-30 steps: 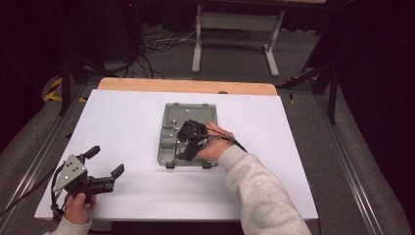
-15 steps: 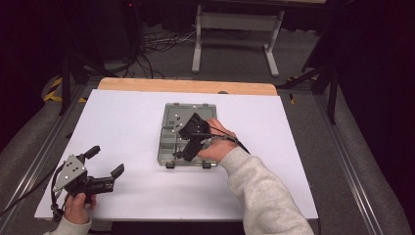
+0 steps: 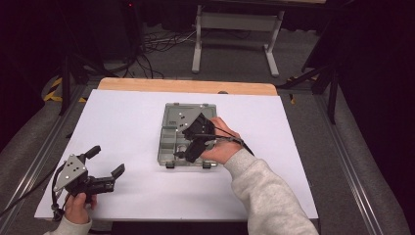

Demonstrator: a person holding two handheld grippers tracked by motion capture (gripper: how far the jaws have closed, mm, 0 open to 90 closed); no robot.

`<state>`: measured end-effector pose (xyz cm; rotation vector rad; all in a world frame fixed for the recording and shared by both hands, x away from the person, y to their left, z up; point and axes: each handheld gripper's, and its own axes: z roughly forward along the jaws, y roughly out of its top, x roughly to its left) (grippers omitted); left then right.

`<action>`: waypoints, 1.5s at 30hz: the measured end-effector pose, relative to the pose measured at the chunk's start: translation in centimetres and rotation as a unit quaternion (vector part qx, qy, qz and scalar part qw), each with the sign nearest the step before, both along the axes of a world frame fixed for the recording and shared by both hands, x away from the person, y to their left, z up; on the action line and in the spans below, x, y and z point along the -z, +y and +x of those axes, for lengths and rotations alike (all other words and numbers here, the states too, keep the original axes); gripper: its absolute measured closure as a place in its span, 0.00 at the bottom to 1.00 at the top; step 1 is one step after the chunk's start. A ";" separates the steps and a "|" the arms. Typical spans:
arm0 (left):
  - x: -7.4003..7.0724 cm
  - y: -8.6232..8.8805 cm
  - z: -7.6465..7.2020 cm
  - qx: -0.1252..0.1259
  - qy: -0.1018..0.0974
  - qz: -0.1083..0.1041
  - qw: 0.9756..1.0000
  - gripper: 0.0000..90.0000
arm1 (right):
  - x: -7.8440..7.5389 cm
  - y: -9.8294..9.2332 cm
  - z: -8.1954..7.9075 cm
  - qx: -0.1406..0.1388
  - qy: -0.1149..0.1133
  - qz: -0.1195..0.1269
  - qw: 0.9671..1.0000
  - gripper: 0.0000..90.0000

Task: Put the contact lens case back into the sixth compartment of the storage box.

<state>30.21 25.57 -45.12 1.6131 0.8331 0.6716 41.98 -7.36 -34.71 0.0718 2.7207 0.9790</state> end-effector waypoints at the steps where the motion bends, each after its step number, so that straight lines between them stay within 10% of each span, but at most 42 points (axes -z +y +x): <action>1: 0.0 0.0 0.0 0.000 0.000 0.000 1.000 0.00 | -0.1 -0.1 -0.1 0.001 0.000 -0.001 1.000 0.02; 22: 0.0 -0.1 0.0 0.000 -0.001 0.001 1.000 0.00 | -2.0 -4.6 -3.4 0.053 -0.030 0.089 0.994 0.00; 37: 0.0 -0.1 0.0 -0.002 -0.002 0.000 1.000 0.00 | -1.0 -9.9 -5.8 0.110 -0.040 0.162 0.980 0.00; 45: 0.0 -0.2 -0.1 -0.002 0.000 0.001 1.000 0.00 | 0.6 -13.2 -7.2 0.149 -0.050 0.206 0.966 0.00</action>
